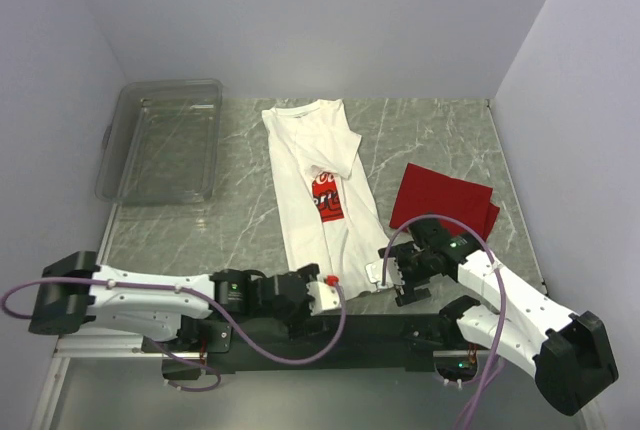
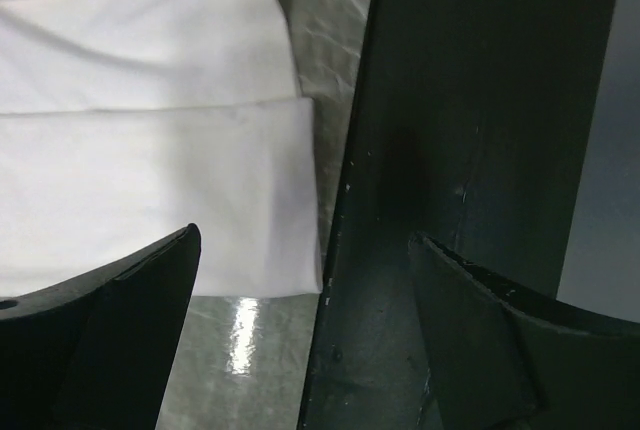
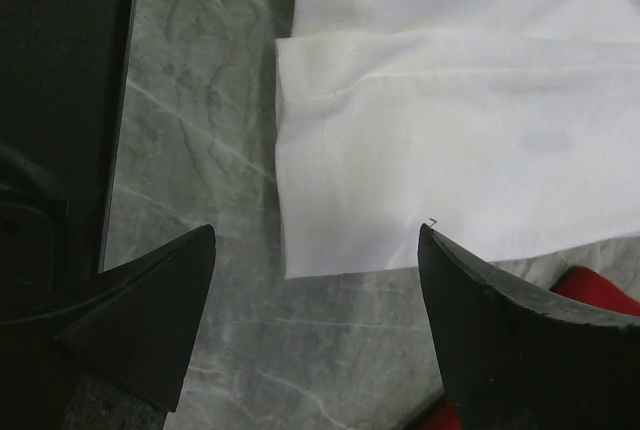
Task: Fold and stack the t-shirts
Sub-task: Fold the tshirt
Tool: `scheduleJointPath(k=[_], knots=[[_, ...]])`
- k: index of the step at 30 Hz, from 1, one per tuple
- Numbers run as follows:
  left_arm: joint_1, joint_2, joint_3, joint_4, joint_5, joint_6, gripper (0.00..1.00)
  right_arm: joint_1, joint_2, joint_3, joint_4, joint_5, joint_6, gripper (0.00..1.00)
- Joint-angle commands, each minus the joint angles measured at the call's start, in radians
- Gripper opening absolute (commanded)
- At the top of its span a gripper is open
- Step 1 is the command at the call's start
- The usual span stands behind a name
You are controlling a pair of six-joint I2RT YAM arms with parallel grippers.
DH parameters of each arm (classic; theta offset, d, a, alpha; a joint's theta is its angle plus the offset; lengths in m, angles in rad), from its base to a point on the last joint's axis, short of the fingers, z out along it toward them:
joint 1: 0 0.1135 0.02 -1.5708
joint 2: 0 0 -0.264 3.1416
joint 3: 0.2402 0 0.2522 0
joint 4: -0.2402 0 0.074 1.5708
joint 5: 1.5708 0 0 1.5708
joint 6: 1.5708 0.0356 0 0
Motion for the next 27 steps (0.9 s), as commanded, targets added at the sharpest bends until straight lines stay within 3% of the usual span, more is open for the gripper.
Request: scheduleJointPath(k=[1,10,17,22,25,27], knots=[[-0.043,0.098,0.027,0.029,-0.067,0.043,0.90,-0.003,0.020,0.006,0.031,-0.035,-0.048,0.88],[-0.045,0.224,0.040,0.041,-0.145,0.079,0.82,-0.008,0.044,-0.013,0.079,-0.025,-0.025,0.85],[-0.045,0.215,0.030,0.062,-0.199,0.077,0.79,-0.023,0.067,0.013,0.079,-0.038,0.012,0.82],[-0.045,0.028,0.006,0.078,-0.335,-0.034,0.90,-0.197,0.088,0.231,0.080,-0.168,0.253,0.82],[-0.042,-0.067,0.010,0.061,-0.460,-0.113,0.99,-0.277,0.229,0.424,0.129,-0.193,0.491,0.81],[-0.033,-0.117,0.017,0.050,-0.514,-0.183,0.99,-0.305,0.393,0.588,0.166,-0.197,0.703,0.78]])
